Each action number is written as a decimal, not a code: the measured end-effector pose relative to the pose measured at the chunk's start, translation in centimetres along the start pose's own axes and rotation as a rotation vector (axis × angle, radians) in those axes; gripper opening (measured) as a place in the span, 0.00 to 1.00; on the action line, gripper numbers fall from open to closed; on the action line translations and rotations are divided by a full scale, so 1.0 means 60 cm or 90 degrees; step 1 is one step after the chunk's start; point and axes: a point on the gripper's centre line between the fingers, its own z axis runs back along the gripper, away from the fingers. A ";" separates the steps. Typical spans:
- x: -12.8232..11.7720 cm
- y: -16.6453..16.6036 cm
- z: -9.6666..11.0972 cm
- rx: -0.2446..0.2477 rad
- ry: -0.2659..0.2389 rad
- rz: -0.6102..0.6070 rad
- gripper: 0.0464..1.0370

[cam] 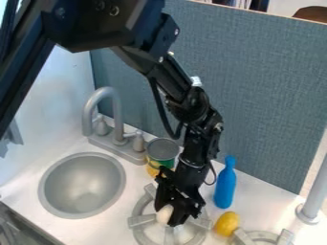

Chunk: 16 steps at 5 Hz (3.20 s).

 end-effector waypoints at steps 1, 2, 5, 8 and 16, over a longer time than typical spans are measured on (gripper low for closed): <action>-0.015 -0.006 0.025 0.005 -0.018 0.008 0.60; -0.035 -0.047 0.065 0.027 -0.058 -0.025 0.60; -0.068 -0.207 0.105 0.025 -0.083 -0.155 0.60; 0.040 -0.267 0.040 0.069 -0.039 -0.161 0.60; -0.033 -0.166 0.127 -0.078 -0.158 -0.060 0.96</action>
